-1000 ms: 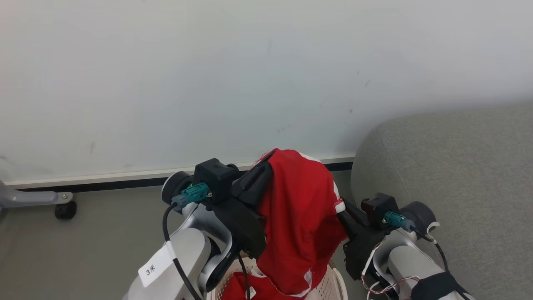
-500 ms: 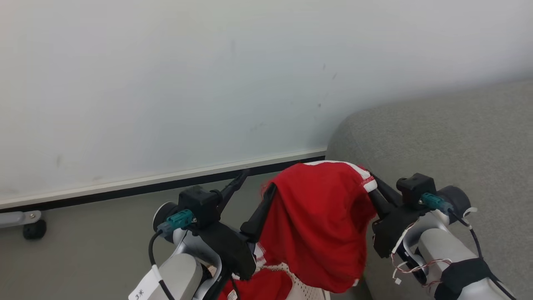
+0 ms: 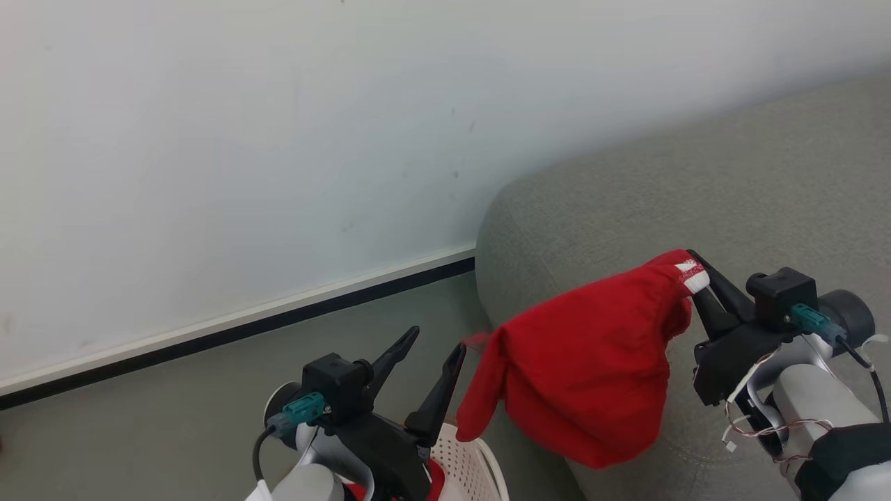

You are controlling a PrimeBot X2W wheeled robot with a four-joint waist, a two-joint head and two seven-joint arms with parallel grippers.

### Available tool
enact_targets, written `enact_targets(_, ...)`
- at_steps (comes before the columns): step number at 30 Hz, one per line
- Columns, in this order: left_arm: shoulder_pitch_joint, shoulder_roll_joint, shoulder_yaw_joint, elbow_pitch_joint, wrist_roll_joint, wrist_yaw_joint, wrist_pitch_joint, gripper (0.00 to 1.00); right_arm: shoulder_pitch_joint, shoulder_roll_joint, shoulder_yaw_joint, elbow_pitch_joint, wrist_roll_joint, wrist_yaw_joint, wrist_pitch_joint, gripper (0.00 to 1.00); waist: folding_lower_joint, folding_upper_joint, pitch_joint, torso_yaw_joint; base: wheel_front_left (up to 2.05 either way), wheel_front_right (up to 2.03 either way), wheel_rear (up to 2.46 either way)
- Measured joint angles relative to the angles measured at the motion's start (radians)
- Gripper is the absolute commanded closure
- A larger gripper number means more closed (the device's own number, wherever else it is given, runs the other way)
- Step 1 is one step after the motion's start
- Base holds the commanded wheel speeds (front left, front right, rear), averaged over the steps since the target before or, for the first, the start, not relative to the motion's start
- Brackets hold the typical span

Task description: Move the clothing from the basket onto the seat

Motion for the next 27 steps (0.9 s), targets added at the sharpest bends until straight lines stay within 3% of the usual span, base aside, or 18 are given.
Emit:
enact_targets(11, 0.038, -0.003, -0.005, 0.015, 0.0, 0.002, -0.034, 0.0, 0.026, -0.044, -0.031, -0.093, -0.012, -0.025, 0.0, 1.0, 0.0, 0.0, 0.008, -0.115, 0.0, 0.0, 0.0)
enact_targets(27, 0.018, -0.008, 0.01, 0.062, 0.0, 0.01, -0.044, 0.0, 0.137, -0.181, -0.139, -0.235, -0.019, -0.075, 0.0, 1.0, 0.0, 0.0, 0.062, -0.241, 0.0, 0.0, 0.0)
